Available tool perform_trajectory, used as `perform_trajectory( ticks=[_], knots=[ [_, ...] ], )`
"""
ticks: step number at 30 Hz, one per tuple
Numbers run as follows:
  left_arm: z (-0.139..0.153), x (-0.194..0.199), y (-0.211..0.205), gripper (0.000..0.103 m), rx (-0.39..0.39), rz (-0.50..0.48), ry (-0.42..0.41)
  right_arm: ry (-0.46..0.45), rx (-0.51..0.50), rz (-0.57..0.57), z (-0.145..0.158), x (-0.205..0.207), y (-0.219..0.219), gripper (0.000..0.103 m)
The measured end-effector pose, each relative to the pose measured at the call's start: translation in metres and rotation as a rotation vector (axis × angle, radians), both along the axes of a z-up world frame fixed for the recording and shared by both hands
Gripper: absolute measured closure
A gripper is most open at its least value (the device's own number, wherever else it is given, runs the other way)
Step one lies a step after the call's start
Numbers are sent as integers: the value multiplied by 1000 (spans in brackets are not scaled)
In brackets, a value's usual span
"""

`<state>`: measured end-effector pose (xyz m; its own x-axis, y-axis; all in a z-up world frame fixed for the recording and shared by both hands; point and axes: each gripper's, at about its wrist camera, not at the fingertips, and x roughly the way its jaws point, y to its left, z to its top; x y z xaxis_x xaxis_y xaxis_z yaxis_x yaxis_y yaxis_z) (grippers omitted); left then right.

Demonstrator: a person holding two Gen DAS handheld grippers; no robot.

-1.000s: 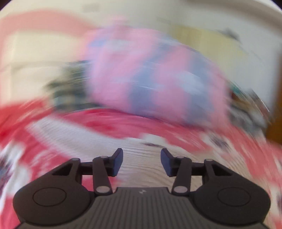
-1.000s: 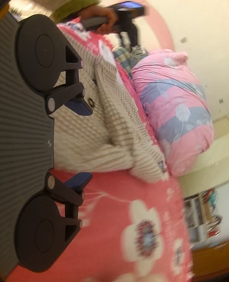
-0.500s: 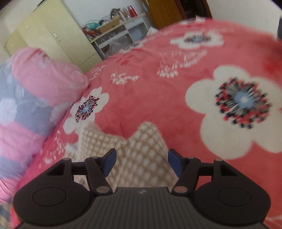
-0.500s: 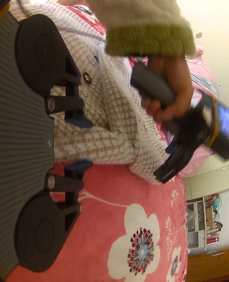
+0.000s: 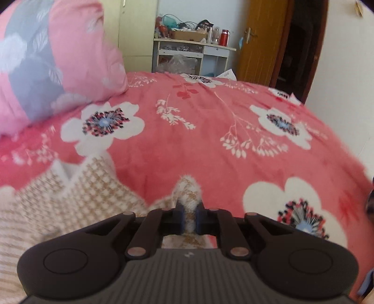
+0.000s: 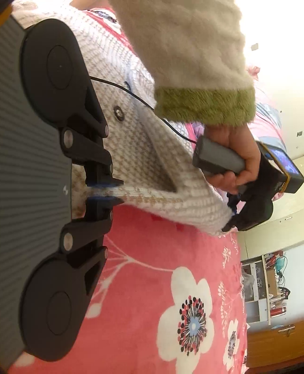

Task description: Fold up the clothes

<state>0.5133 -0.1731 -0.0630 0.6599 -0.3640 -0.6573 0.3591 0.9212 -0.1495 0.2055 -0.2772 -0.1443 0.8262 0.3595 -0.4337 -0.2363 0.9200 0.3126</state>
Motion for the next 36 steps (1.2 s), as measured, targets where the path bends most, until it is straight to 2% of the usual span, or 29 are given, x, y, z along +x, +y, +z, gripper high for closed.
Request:
perform_trajectory(
  ticks=[5,8,11,14,15,16,18,21,25,27,29,31,33,35,36],
  knots=[
    [-39,12,-10,93,-88,-65,19,25,33,-5,-4,0,-4,98],
    [-68,18,-21,91,-78,-95,37,53,66,-18,-9,4,-9,98],
    [-68,13,-27,82,-70,-110,17,90,114,-37,-15,9,-17,97],
    [-46,10,-25,66,-67,-108,19,132,187,-55,-22,16,-27,95],
    [-34,7,-22,57,-63,-90,-2,141,209,-62,-23,17,-30,93],
    [-20,4,-17,53,-69,-75,-24,150,222,-65,-24,18,-32,92],
    [11,-6,3,52,-109,-51,-64,153,223,-71,-25,18,-32,87],
    [60,-30,45,49,-130,10,-120,148,196,-75,-24,18,-28,80],
    [128,-81,125,44,-104,134,-200,137,175,-70,-22,16,-26,69],
    [160,-114,172,43,-93,207,-254,132,165,-68,-21,15,-25,59],
    [186,-147,212,41,-33,282,-293,120,131,-70,-19,13,-21,51],
    [196,-174,242,38,67,360,-299,108,86,-76,-16,11,-15,44],
    [180,-191,265,36,101,383,-274,93,41,-78,-14,9,-9,35],
    [162,-208,287,33,132,402,-246,76,3,-74,-12,7,-4,18],
    [144,-209,296,33,118,404,-211,66,-13,-71,-11,7,-2,15]
  ],
)
